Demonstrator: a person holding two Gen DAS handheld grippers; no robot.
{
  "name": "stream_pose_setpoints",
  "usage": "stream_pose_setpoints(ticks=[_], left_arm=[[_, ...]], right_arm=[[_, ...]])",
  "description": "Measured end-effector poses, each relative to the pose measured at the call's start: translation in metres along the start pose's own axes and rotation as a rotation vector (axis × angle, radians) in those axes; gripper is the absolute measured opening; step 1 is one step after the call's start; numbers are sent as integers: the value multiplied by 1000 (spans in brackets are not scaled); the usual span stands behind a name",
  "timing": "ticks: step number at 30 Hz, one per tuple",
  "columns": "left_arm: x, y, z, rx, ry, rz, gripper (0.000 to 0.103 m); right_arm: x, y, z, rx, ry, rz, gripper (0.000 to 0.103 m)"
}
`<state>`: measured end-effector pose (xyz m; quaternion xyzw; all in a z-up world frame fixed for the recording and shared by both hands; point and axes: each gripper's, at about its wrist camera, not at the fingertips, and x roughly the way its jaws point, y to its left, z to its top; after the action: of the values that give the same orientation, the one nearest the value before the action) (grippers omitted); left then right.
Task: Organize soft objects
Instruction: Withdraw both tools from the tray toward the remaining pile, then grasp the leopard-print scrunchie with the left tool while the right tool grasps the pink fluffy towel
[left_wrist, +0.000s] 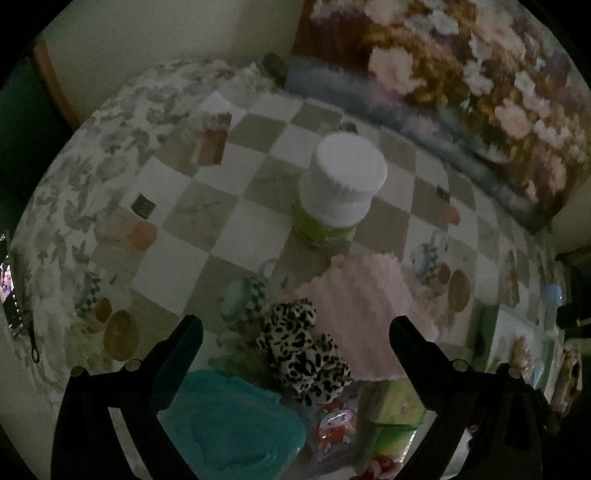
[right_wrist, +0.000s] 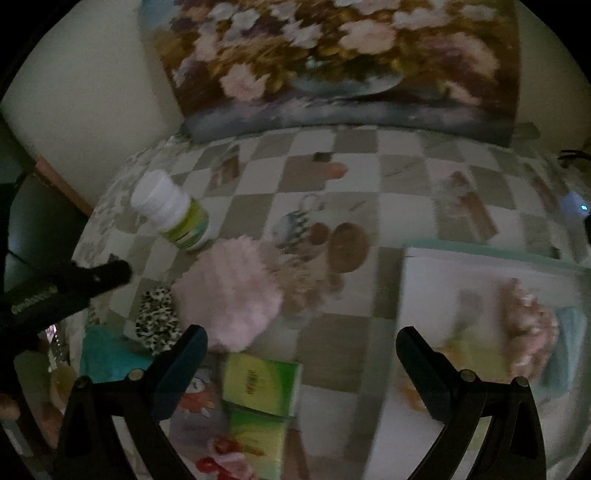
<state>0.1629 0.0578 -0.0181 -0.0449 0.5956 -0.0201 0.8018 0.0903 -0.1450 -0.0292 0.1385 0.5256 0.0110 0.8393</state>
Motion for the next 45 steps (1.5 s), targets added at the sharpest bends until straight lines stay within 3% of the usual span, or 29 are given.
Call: stream_pose_setpoints(ticks=[5,13,15,23,29,34,45], left_arm=[[13,-8,2,30,34,36,100],[30,-12,5,64,72,41,99],[34,-14,5,75,86,35,93],[49,-23,4,121,137,40,47],[51,-28,3,143,131,44,32],[50,-29,0,152,116,36,25],[38,-32,2,151,87,22,21]], right_arm=[[22,16,0,-46,28,18,102],[44,29,-2,-66,60,56,86],[47,31,-2,-68,64,60,82],[57,34,-3,-75,82,64,55],[62,38,-3,-87,85,82,35],[61,41,-5,-99,79,91,20],[58,41,-5,-103,71,98,14]])
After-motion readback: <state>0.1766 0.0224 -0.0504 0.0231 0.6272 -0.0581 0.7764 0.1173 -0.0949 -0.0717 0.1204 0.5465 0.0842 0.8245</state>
